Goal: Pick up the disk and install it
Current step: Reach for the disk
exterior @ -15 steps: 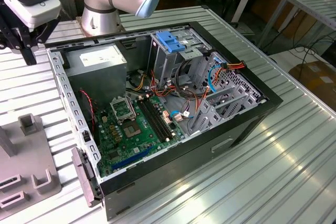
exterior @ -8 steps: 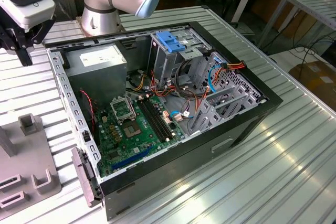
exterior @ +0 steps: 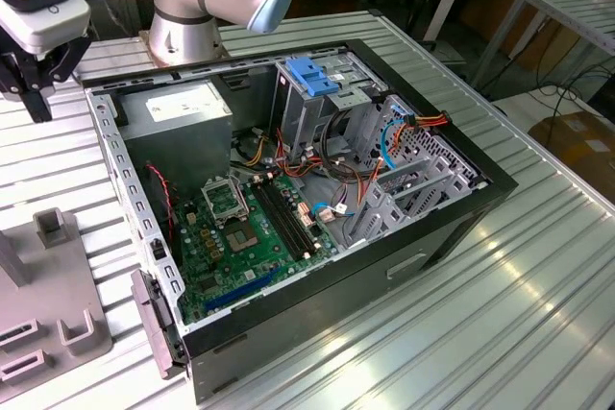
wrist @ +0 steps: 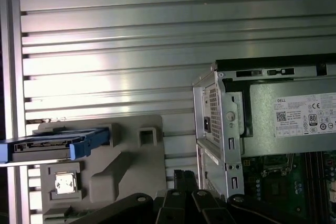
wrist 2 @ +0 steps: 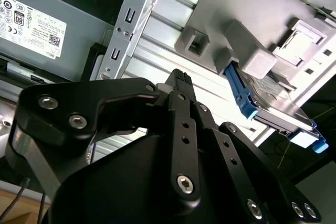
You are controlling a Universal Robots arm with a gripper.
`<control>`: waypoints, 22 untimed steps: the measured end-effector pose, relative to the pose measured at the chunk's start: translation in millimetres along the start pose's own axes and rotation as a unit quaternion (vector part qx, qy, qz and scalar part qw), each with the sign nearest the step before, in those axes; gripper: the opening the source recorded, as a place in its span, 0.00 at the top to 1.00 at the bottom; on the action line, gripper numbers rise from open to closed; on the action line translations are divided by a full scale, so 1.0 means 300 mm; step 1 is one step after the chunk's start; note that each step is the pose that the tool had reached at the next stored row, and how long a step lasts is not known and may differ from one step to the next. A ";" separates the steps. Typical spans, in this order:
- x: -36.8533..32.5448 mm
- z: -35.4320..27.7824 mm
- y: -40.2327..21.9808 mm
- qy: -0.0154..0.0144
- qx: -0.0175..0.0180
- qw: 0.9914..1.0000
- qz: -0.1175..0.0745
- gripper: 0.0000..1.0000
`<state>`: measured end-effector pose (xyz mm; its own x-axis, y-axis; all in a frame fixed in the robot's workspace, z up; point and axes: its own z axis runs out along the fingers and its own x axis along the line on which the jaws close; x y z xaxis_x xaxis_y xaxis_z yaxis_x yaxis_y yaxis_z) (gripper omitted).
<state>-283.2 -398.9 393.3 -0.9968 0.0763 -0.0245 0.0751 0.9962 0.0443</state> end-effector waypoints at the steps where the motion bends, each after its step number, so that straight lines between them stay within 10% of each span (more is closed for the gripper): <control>1: 0.002 0.000 0.000 0.000 0.000 1.000 0.000 0.90; 22: 0.064 -0.001 -0.005 0.000 0.000 1.000 0.000 0.90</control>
<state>-302.4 -398.9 393.1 -0.9968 0.0762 -0.0244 0.0751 0.9962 0.0443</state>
